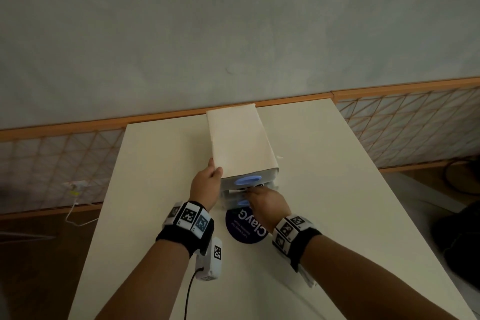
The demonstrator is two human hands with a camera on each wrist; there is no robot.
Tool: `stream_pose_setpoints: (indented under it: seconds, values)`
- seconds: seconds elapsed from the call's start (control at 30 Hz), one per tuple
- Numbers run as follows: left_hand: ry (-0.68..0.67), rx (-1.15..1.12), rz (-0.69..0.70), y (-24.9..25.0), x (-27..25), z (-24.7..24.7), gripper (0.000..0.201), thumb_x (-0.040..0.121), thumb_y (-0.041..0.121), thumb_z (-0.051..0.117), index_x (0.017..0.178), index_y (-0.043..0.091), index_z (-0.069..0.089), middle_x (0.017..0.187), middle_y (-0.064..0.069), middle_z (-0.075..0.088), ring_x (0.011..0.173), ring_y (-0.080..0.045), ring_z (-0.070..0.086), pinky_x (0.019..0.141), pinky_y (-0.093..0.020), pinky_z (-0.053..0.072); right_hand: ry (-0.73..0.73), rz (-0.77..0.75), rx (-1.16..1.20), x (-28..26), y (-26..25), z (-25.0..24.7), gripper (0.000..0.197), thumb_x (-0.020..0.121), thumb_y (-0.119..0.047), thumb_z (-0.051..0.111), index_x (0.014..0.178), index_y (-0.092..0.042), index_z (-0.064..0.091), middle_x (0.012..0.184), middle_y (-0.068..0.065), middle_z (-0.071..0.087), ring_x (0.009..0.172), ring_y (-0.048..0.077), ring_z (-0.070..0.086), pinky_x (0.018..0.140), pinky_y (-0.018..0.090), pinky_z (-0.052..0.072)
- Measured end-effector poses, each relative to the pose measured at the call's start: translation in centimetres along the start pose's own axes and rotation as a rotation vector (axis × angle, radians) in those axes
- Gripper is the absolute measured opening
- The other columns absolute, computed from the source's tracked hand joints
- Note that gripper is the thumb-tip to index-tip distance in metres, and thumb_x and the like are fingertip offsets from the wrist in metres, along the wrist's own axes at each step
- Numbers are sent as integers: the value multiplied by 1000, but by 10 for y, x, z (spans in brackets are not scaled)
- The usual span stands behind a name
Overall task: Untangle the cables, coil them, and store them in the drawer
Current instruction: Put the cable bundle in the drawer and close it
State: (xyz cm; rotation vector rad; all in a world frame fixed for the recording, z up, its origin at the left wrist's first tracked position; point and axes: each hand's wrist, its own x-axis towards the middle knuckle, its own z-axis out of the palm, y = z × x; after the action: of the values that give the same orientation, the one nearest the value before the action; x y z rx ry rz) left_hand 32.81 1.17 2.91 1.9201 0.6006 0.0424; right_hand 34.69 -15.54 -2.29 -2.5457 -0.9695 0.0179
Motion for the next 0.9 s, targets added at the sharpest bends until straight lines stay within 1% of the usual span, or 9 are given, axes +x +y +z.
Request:
stream_pose_setpoints:
  seconds: [0.1, 0.2, 0.27, 0.33, 0.4, 0.47, 0.6, 0.73, 0.9]
  values:
    - [15, 19, -9, 1, -2, 2, 50, 100, 23, 40, 147, 11, 31, 146, -8, 46, 131, -24, 45, 107, -30, 34, 150, 0, 29, -5, -4, 4, 23, 62, -2, 78, 84, -9, 74, 89, 8, 74, 79, 29, 70, 63, 34, 60]
    - [21, 38, -1, 2, -3, 4, 50, 101, 23, 39, 148, 10, 29, 147, -9, 43, 132, -24, 43, 100, -22, 31, 380, 151, 245, -24, -15, -1, 16, 76, -5, 71, 90, -10, 69, 94, 3, 69, 88, 19, 59, 78, 20, 48]
    - [24, 33, 1, 2, -3, 4, 50, 101, 22, 39, 148, 9, 28, 147, -9, 44, 132, -24, 43, 95, -20, 30, 424, 579, 599, -32, -27, -3, 4, 87, -11, 62, 90, -11, 64, 90, 0, 66, 83, 16, 58, 68, 13, 42]
    - [21, 18, -2, 2, -3, 4, 50, 101, 23, 39, 148, 10, 29, 145, -9, 46, 129, -24, 46, 96, -23, 33, 342, 1072, 1140, -30, -32, 1, 10, 92, -15, 55, 95, -6, 60, 84, 5, 63, 74, 20, 58, 59, 21, 44]
    - [15, 6, -8, 1, -3, 3, 50, 100, 23, 40, 148, 11, 29, 145, -8, 46, 129, -23, 46, 97, -24, 34, 260, 1285, 1619, -24, -34, 1, 13, 94, -13, 52, 95, -3, 60, 81, 11, 61, 66, 21, 54, 58, 29, 45]
    - [15, 9, -8, 1, -3, 3, 50, 100, 23, 40, 147, 11, 31, 145, -8, 46, 129, -23, 45, 99, -25, 33, 219, 1275, 1809, -16, -36, -2, 13, 94, -14, 52, 93, -5, 62, 82, 12, 65, 68, 21, 56, 63, 32, 46]
    - [14, 20, -4, 0, -3, 3, 48, 99, 24, 40, 146, 13, 35, 140, -8, 52, 123, -24, 51, 104, -34, 40, 179, 1190, 1800, -6, -36, -2, 24, 89, -34, 59, 94, -11, 64, 70, 6, 67, 75, 22, 60, 69, 34, 48]
    - [11, 28, 1, 0, -3, 2, 48, 99, 25, 40, 146, 15, 35, 139, -8, 53, 123, -24, 51, 104, -35, 40, 167, 1204, 1700, 0, -34, 6, 40, 83, -45, 66, 99, -8, 65, 86, 12, 70, 82, 25, 64, 78, 38, 52]
    - [15, 52, 9, 1, -4, 3, 48, 99, 25, 39, 146, 16, 35, 133, -9, 58, 113, -22, 56, 94, -30, 43, 240, 1235, 1544, 7, -39, 13, 33, 82, -31, 73, 88, 1, 66, 80, 16, 69, 64, 23, 62, 60, 31, 54]
